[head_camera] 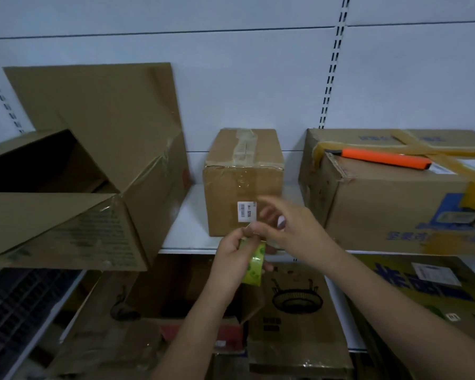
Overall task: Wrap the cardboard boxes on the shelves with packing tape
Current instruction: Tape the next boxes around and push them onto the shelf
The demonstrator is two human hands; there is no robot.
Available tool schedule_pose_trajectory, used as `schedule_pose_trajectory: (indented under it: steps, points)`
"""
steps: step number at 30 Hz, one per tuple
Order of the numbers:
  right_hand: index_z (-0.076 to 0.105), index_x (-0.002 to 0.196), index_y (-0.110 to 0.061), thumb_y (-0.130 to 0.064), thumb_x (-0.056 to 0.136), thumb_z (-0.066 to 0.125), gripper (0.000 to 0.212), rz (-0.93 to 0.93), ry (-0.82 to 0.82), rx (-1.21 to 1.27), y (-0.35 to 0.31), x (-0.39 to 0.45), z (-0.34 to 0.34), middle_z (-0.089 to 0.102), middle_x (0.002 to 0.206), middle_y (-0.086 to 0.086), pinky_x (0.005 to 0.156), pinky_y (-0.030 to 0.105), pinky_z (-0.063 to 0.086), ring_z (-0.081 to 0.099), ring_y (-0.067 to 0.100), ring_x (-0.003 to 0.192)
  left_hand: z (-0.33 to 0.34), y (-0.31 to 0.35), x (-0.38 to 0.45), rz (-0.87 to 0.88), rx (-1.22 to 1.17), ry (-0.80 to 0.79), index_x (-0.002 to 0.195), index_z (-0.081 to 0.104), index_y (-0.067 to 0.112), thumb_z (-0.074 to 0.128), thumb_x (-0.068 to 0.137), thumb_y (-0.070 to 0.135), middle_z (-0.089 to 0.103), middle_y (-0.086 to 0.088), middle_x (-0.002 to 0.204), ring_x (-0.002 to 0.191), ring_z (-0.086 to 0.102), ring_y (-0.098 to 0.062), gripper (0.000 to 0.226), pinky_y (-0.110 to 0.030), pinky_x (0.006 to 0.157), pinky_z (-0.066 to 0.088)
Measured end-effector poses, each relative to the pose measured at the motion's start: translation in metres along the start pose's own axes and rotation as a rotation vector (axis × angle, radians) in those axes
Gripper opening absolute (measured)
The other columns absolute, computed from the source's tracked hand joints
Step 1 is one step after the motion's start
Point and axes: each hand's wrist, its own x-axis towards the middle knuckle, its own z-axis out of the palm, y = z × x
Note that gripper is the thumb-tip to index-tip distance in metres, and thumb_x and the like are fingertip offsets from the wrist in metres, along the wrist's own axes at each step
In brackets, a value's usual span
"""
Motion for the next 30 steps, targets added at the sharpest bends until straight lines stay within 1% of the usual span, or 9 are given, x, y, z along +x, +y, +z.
schedule_pose_trajectory:
  steps: [4,10,15,17,19,22,25,27,30]
  points:
    - [0.076,0.086,-0.023,-0.029,0.083,0.078,0.006,0.15,0.065,0.129,0.019,-0.006,0.008,0.07,0.077,-0.01,0.069,0.019,0.05,0.063,0.002,0.074,0.017,-0.008,0.003,-0.025,0.095,-0.031,0.109,0.064,0.009,0.058,0.099,0.025,0.071,-0.008,0.072,0.055,0.065,-0.021,0.02,-0.03,0.056,0.054]
    - [0.08,0.075,-0.016,-0.019,0.08,0.08,0.006,0.217,0.195,-0.005,0.045,-0.023,0.012,0.064,0.068,-0.016,0.066,0.007,0.041,0.06,-0.003,0.067,0.039,-0.026,0.008,-0.227,0.135,-0.115,0.111,0.062,0.014,0.057,0.1,0.028,0.071,-0.009,0.07,0.06,0.068,-0.022,0.018,-0.03,0.061,0.055]
    - [0.081,0.081,-0.015,-0.022,0.081,0.079,0.007,0.261,0.243,-0.071,0.068,-0.03,0.015,0.067,0.076,-0.009,0.067,0.004,0.037,0.057,0.0,0.069,0.052,-0.054,0.013,-0.398,0.115,-0.104,0.114,0.058,0.011,0.058,0.099,0.04,0.07,-0.01,0.069,0.057,0.067,-0.021,0.033,-0.026,0.053,0.054]
    - [0.08,0.086,-0.016,-0.022,0.085,0.075,0.008,0.243,0.191,-0.116,0.074,-0.029,0.018,0.071,0.084,-0.004,0.072,0.01,0.043,0.06,0.006,0.076,0.06,-0.063,0.018,-0.388,0.137,-0.06,0.12,0.055,0.014,0.054,0.1,0.041,0.073,-0.009,0.083,0.069,0.069,-0.021,0.033,-0.03,0.064,0.057]
    - [0.08,0.09,-0.017,-0.021,0.09,0.07,0.011,0.215,0.172,-0.181,0.081,-0.025,0.022,0.07,0.088,-0.001,0.076,0.029,0.051,0.063,0.014,0.08,0.068,-0.074,0.022,-0.331,0.212,-0.001,0.135,0.048,0.024,0.05,0.101,0.043,0.066,-0.003,0.112,0.095,0.061,-0.018,0.039,-0.031,0.082,0.049]
    - [0.079,0.097,-0.016,-0.02,0.096,0.061,0.019,0.217,0.142,-0.289,0.083,-0.021,0.026,0.068,0.093,0.003,0.073,0.029,0.044,0.065,0.02,0.087,0.075,-0.087,0.027,-0.305,0.229,0.031,0.144,0.042,0.025,0.046,0.103,0.04,0.056,0.003,0.12,0.108,0.052,-0.016,0.043,-0.032,0.093,0.042]
    - [0.075,0.111,-0.017,-0.023,0.101,0.052,0.026,0.242,0.09,-0.4,0.084,-0.021,0.033,0.065,0.123,0.004,0.079,0.024,0.041,0.064,0.02,0.105,0.075,-0.096,0.035,-0.366,0.227,0.026,0.146,0.04,0.026,0.041,0.105,0.038,0.057,0.001,0.127,0.113,0.054,-0.019,0.042,-0.035,0.098,0.044]
    - [0.068,0.126,-0.022,-0.026,0.103,0.048,0.03,0.251,0.105,-0.484,0.086,-0.02,0.037,0.043,0.154,-0.002,0.089,0.027,0.048,0.062,0.017,0.116,0.074,-0.096,0.036,-0.38,0.216,0.004,0.146,0.036,0.03,0.039,0.106,0.037,0.055,0.002,0.13,0.115,0.053,-0.018,0.041,-0.034,0.097,0.043]
    - [0.046,0.145,-0.026,-0.023,0.101,0.051,0.045,0.298,0.102,-0.609,0.088,-0.01,0.041,0.042,0.154,-0.001,0.082,0.032,0.054,0.065,0.018,0.112,0.07,-0.097,0.035,-0.384,0.18,-0.023,0.145,0.032,0.039,0.042,0.103,0.048,0.054,0.004,0.134,0.12,0.053,-0.018,0.045,-0.035,0.1,0.044]
